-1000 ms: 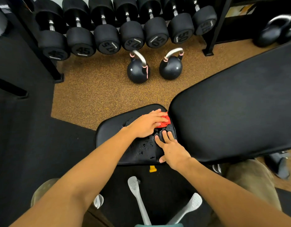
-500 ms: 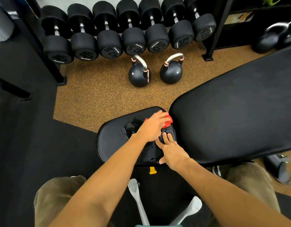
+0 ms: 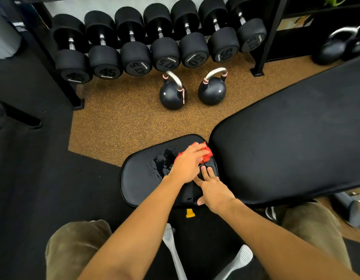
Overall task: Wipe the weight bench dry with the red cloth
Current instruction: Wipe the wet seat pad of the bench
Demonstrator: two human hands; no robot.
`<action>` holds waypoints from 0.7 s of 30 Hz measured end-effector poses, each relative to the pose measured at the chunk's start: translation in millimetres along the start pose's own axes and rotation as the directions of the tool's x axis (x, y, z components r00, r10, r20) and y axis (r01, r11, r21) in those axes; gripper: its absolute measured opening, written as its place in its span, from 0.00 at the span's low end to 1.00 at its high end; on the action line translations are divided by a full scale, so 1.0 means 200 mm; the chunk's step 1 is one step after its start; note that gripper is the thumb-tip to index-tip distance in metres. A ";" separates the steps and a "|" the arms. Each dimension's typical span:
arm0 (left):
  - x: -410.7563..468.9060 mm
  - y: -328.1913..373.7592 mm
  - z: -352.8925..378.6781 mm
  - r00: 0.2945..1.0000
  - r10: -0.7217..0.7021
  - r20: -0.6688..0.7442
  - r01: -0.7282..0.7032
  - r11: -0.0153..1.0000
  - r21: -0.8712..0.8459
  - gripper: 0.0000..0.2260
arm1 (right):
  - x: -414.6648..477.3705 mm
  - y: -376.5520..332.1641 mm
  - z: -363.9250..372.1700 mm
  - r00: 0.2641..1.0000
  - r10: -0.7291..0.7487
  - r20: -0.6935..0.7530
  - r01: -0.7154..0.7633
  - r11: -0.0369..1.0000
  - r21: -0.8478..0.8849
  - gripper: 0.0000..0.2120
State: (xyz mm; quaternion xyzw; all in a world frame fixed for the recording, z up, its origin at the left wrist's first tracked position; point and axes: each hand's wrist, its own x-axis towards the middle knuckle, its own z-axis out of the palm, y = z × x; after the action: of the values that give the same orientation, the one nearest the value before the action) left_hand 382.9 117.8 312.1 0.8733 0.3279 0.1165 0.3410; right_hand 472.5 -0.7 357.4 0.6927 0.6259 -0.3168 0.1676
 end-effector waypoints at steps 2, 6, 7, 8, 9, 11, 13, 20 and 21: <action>-0.04 -0.03 -0.02 0.995 0.036 0.093 -0.032 0.999 -0.043 0.18 | 0.00 0.00 0.00 1.000 -0.004 -0.004 0.004 1.000 0.014 0.46; -0.11 -0.04 -0.14 0.992 -0.030 0.123 0.056 0.975 -0.215 0.16 | 0.00 0.00 0.00 1.000 0.000 -0.011 0.000 1.000 0.019 0.47; -0.13 -0.05 -0.18 0.994 -0.064 0.084 0.084 0.961 -0.262 0.16 | 0.01 0.00 0.00 1.000 0.000 -0.011 0.000 1.000 0.012 0.47; -0.16 -0.07 -0.22 0.995 -0.093 0.034 0.099 0.948 -0.302 0.16 | 0.01 0.00 0.00 1.000 0.000 -0.009 0.000 1.000 0.004 0.47; -0.18 -0.09 -0.26 0.992 -0.123 -0.026 0.107 0.937 -0.334 0.16 | 0.02 0.00 0.01 1.000 -0.001 -0.008 0.001 1.000 0.000 0.47; -0.23 -0.15 -0.33 0.971 -0.184 -0.156 0.115 0.921 -0.373 0.16 | 0.03 0.00 0.01 1.000 -0.001 -0.009 0.001 1.000 0.001 0.48; -0.27 -0.22 -0.39 0.933 -0.235 -0.273 0.118 0.915 -0.387 0.15 | 0.03 0.01 0.02 1.000 -0.001 -0.014 0.001 1.000 -0.006 0.48; -0.40 -0.39 -0.31 0.910 -0.318 -0.267 0.280 0.945 -0.169 0.16 | 0.05 0.01 0.03 1.000 0.007 -0.020 -0.007 1.000 -0.008 0.49; -0.40 -0.38 -0.27 0.918 -0.305 -0.254 0.287 0.952 -0.107 0.18 | 0.05 0.01 0.03 1.000 0.009 -0.018 -0.009 1.000 -0.002 0.49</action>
State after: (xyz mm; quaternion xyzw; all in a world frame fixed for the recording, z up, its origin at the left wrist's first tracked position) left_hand 261.0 135.3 303.4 0.7778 0.4950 0.1917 0.3366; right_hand 472.5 3.1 345.7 0.6980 0.6247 -0.3091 0.1641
